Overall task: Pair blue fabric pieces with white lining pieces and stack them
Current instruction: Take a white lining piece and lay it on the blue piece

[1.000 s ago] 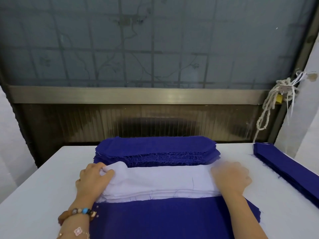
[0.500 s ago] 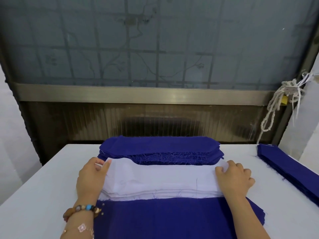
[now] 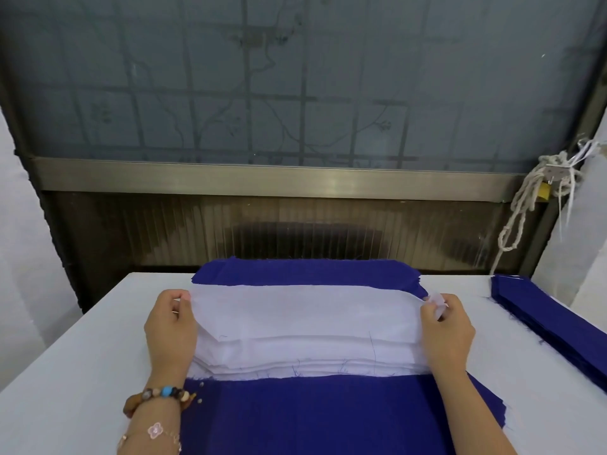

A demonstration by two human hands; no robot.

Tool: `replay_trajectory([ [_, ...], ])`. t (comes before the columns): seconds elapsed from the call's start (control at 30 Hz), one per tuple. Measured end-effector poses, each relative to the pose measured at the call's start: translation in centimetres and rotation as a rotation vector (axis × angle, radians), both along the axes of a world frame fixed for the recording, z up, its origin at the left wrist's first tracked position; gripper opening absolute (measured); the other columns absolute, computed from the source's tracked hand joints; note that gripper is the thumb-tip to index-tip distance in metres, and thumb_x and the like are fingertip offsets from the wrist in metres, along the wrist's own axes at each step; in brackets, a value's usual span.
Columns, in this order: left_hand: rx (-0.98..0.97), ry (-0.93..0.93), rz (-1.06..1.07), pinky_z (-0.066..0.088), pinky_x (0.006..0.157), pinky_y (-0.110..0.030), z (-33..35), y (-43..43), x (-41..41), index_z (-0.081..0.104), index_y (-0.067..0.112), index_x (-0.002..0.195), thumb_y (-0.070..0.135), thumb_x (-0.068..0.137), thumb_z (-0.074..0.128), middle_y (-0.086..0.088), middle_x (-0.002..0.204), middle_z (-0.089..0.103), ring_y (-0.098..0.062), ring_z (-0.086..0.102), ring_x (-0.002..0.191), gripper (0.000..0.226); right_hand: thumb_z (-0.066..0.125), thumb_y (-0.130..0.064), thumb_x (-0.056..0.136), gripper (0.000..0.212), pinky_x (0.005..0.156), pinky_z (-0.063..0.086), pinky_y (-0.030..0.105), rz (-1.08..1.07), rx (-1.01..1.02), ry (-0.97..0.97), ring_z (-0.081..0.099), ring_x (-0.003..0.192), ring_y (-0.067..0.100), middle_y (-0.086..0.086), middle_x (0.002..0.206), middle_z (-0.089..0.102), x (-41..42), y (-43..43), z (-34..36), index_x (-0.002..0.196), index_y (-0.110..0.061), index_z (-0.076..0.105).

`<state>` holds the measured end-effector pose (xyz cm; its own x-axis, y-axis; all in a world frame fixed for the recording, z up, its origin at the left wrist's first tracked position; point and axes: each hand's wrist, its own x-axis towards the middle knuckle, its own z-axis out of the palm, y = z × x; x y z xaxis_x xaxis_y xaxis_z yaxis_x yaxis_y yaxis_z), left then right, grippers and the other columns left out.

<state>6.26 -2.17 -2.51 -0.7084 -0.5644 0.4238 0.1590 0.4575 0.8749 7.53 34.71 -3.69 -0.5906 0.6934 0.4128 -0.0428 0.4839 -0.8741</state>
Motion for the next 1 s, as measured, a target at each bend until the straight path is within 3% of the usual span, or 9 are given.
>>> replay_trajectory([
  [0.1,0.014,0.02,-0.031,0.038,0.081,-0.033,0.0,0.2,0.0,0.056,0.006,0.1,0.011,0.1,0.047,-0.007,0.096,0.056,-0.021,0.05,0.09,0.011,0.05,-0.013,0.095,0.005,0.06,0.036,0.023,0.014,-0.065,0.012,0.048,0.067,0.009,0.004,0.081,0.058,-0.1,0.4,-0.1,0.094,-0.013,0.055],
  [0.2,0.014,0.022,-0.049,0.039,0.08,-0.032,0.0,0.4,0.0,0.056,0.008,0.097,0.011,0.099,0.048,-0.007,0.095,0.056,-0.021,0.051,0.089,0.008,0.05,-0.013,0.096,0.006,0.072,0.036,0.029,0.001,-0.095,0.018,0.049,0.073,0.015,0.004,0.086,0.058,-0.2,0.6,-0.1,0.099,-0.013,0.055],
  [0.4,0.019,0.07,-0.029,0.042,0.07,-0.028,1.8,1.0,0.4,0.055,0.01,0.096,0.012,0.1,0.048,-0.008,0.09,0.057,-0.022,0.053,0.08,0.009,0.05,-0.017,0.098,0.013,0.074,0.037,0.03,-0.016,-0.094,0.06,0.051,0.077,0.016,0.004,0.089,0.058,0.2,0.8,0.9,0.107,-0.011,0.057],
  [0.67,-0.034,0.012,-0.022,0.045,0.074,-0.037,3.6,-0.5,3.5,0.057,0.011,0.097,0.01,0.098,0.049,-0.01,0.093,0.059,-0.028,0.057,0.083,0.009,0.055,-0.017,0.095,0.007,0.071,0.038,0.028,0.06,0.01,0.015,0.051,0.073,0.008,-0.004,0.083,0.057,3.7,1.9,2.1,0.102,-0.02,0.056],
  [0.83,-0.047,-0.072,-0.015,0.045,0.075,-0.038,2.3,-0.7,7.3,0.056,0.012,0.094,0.011,0.098,0.048,-0.01,0.093,0.059,-0.028,0.058,0.082,0.009,0.057,-0.023,0.095,0.007,0.057,0.038,0.023,0.042,0.029,-0.082,0.052,0.066,0.01,-0.006,0.072,0.055,7.2,2.4,1.2,0.101,-0.024,0.053],
  [1.0,-0.091,-0.194,-0.026,0.038,0.076,-0.035,0.6,-0.6,10.2,0.058,0.007,0.095,0.008,0.098,0.047,-0.009,0.092,0.057,-0.026,0.053,0.084,0.011,0.058,-0.025,0.094,0.008,0.062,0.038,0.031,0.049,0.055,-0.176,0.049,0.064,0.009,-0.008,0.068,0.049,10.2,2.4,0.0,0.099,-0.024,0.052],
])
